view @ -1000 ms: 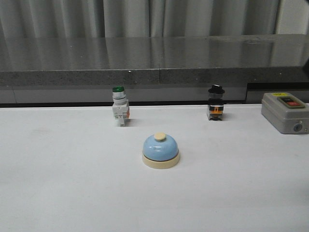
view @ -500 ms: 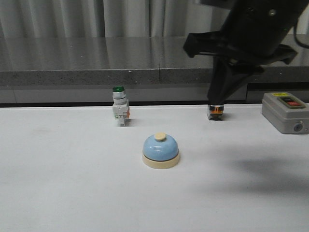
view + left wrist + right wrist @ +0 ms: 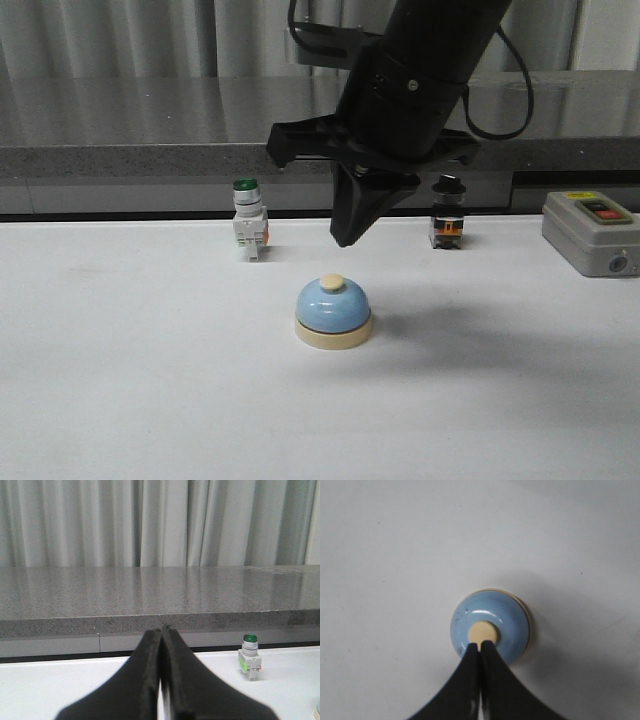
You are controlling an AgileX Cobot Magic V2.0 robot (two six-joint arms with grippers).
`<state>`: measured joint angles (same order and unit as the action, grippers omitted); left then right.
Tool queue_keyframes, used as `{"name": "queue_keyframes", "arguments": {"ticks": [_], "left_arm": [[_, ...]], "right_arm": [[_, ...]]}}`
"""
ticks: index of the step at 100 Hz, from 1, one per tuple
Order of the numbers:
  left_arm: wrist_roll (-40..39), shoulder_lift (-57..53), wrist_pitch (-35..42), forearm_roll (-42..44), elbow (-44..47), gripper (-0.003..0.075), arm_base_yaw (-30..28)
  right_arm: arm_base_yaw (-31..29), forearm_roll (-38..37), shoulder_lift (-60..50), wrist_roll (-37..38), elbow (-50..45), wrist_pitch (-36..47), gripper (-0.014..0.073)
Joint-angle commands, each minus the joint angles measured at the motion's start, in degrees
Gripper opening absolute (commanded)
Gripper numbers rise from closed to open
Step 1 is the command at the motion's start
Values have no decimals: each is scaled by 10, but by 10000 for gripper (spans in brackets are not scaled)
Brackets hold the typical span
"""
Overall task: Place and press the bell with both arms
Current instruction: 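Move the closed right gripper over the bell's tan button, then press down on the bell button with the right gripper tips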
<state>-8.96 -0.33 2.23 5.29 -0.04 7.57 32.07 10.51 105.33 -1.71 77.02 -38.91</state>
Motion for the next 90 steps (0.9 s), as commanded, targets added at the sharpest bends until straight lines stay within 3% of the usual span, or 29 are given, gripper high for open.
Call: {"name": "queue_keyframes", "arguments": {"ticks": [1,90], "left_arm": [[-3,-16,48,0,26,-20,0],[-3,-16,48,0,26,-20,0]], "right_arm": [[2,6,-13,-7,24,14,-60],[3,7,26,-7,24,24,-60]]}}
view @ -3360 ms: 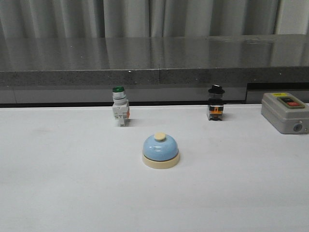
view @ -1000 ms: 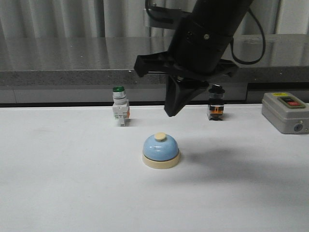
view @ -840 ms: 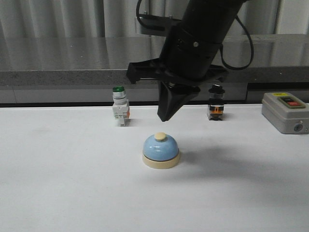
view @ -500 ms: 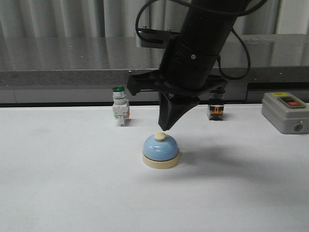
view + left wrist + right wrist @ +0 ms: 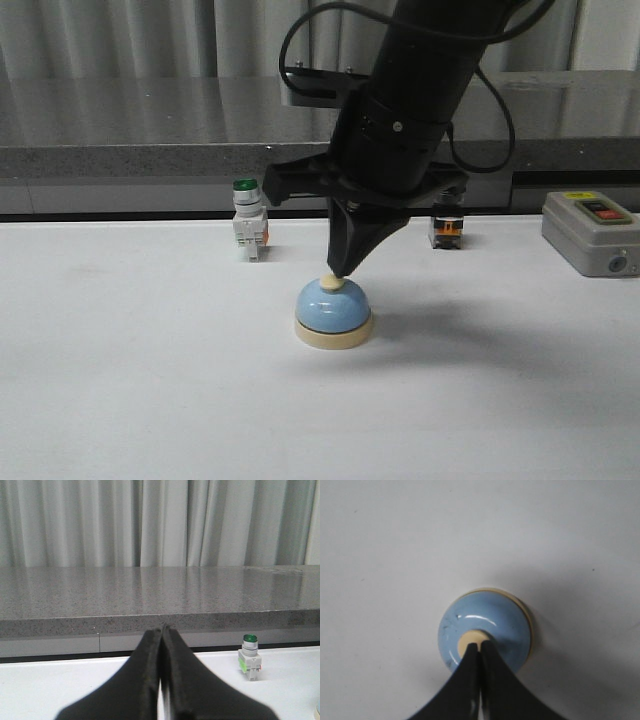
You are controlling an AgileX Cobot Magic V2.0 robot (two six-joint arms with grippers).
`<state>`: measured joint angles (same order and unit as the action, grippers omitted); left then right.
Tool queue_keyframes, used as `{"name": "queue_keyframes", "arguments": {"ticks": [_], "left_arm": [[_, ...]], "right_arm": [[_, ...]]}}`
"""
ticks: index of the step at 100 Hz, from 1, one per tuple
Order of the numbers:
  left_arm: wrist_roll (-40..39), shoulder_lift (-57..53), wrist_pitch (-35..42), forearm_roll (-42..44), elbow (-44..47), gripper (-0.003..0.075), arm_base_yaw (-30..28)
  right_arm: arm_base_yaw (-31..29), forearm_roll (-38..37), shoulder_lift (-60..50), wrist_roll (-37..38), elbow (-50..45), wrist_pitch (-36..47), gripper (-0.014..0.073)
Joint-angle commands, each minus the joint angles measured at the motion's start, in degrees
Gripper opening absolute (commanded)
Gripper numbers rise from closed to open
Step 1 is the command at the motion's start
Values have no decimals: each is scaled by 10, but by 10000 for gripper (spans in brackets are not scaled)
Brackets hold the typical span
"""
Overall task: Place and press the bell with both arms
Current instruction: 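Press down on the bell button with the right gripper tips, then raise the right gripper away from the bell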
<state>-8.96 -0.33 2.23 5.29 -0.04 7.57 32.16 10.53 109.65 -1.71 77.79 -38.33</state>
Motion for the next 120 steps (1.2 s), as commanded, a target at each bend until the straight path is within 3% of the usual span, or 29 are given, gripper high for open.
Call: {"name": "queue_keyframes", "arguments": {"ticks": [1,45,73,97,120], "left_arm": [[-3,-16,48,0,26,-20,0],[-3,-16,48,0,26,-20,0],[-3,-16,48,0,26,-20,0],[-3,-16,48,0,26,-20,0],[-3,-16,48,0,26,-20,0]], "right_arm": [[2,6,-15,-7,17,18,-60],[2,3,-22,-7,38,-25,-60],[-2,-53,-92,-7,47,-56,-60],[-35,-73,-175,-7,31,-70,-60],[-94,-81,-272,-7,-41,-62,-60]]}}
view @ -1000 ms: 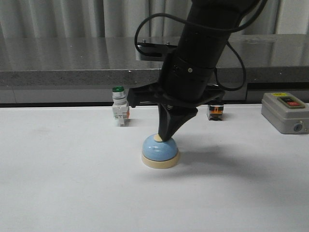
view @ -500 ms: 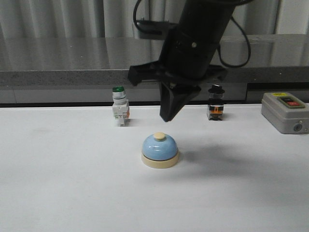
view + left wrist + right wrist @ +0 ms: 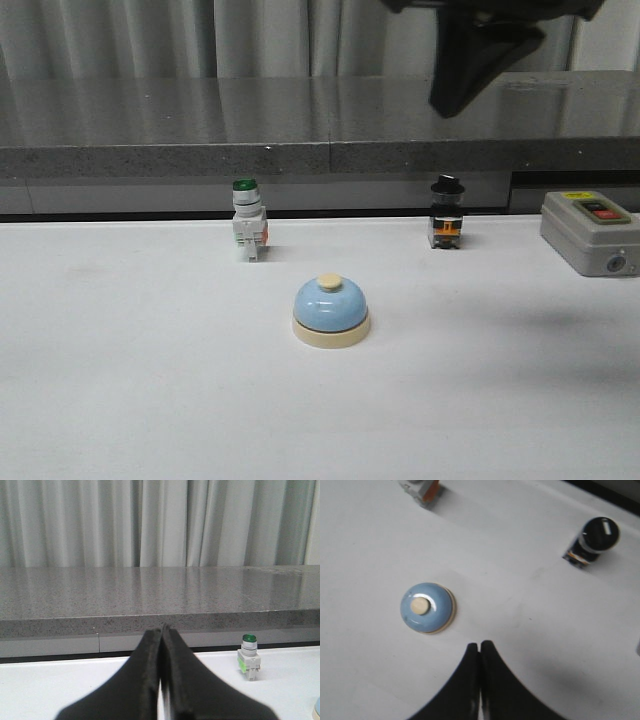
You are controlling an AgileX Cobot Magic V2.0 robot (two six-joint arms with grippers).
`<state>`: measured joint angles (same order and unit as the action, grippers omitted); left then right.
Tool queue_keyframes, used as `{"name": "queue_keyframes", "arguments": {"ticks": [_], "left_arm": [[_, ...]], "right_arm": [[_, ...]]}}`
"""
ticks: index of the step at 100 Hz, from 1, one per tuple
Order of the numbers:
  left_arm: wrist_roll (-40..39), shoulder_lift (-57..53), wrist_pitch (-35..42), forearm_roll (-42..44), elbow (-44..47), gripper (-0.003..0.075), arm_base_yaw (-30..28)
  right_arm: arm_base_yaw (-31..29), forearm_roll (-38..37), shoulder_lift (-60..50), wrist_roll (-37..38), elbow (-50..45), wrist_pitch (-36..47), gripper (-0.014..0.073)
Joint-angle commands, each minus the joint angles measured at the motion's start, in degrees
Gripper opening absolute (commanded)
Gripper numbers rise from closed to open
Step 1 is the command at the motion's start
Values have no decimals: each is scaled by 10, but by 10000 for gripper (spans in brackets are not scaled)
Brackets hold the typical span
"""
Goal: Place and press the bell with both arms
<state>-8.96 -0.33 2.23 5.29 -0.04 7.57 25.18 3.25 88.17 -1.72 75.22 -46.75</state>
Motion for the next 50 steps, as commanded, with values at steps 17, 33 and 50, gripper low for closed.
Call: {"name": "queue_keyframes", "arguments": {"ticks": [17,33,50], "left_arm": [[-3,-16,48,0,26,-20,0],[-3,-16,48,0,26,-20,0],[-3,-16,48,0,26,-20,0]], "right_arm": [[-76,-12,-136,-7,-88,41,-60],[-127,-14,-217,-7,-160,65,-60],[-172,-17,-309,-7,-234,109,-60]]}}
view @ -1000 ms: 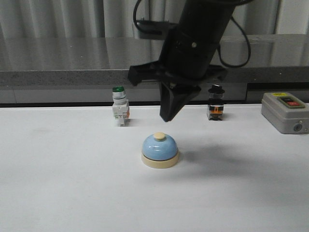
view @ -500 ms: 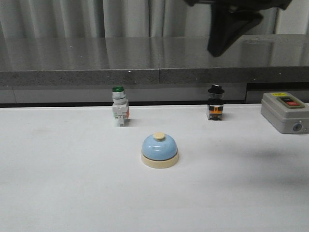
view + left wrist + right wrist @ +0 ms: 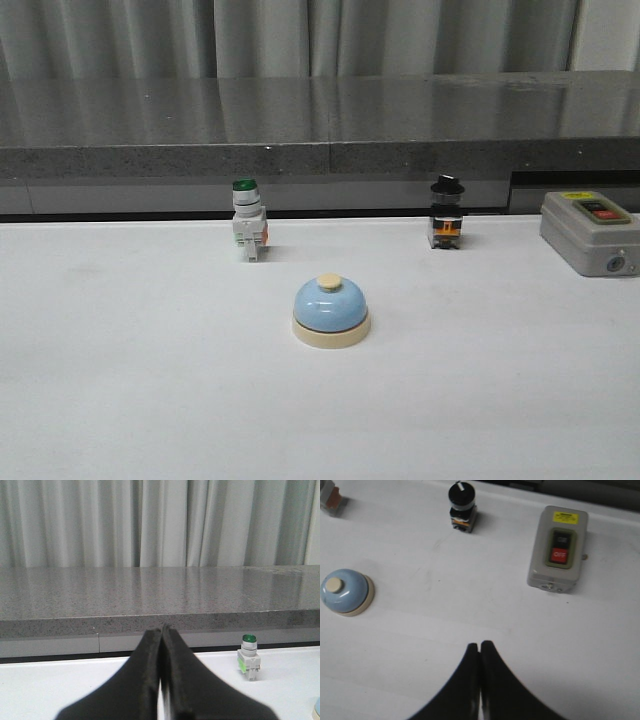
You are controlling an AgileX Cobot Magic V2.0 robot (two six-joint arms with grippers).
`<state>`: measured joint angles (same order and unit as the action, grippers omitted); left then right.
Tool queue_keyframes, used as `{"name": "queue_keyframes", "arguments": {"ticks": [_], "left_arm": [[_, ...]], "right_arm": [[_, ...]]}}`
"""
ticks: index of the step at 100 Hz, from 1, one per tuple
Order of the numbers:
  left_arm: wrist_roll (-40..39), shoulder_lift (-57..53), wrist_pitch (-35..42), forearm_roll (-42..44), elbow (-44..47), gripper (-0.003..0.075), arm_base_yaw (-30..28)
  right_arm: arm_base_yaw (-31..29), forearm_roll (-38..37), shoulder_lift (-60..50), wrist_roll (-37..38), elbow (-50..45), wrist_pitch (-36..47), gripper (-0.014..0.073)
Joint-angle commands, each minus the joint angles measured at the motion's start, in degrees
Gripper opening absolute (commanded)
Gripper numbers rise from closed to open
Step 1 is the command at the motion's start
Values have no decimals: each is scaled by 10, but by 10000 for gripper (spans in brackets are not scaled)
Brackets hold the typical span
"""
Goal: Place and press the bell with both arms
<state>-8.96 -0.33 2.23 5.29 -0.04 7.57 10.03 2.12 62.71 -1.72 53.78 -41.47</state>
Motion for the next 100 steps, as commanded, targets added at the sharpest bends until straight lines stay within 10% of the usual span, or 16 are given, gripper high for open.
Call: {"name": "queue_keyframes", "arguments": {"ticks": [1,57,100], "left_arm": [[-3,-16,48,0,26,-20,0],[-3,-16,48,0,26,-20,0],[-3,-16,48,0,26,-20,0]], "right_arm": [[-22,-6,-62,-7,-26,58,-60],[-36,-13,-350,-7,-181,137,-60],[-36,-13,-372,-7,-181,135,-60]]}}
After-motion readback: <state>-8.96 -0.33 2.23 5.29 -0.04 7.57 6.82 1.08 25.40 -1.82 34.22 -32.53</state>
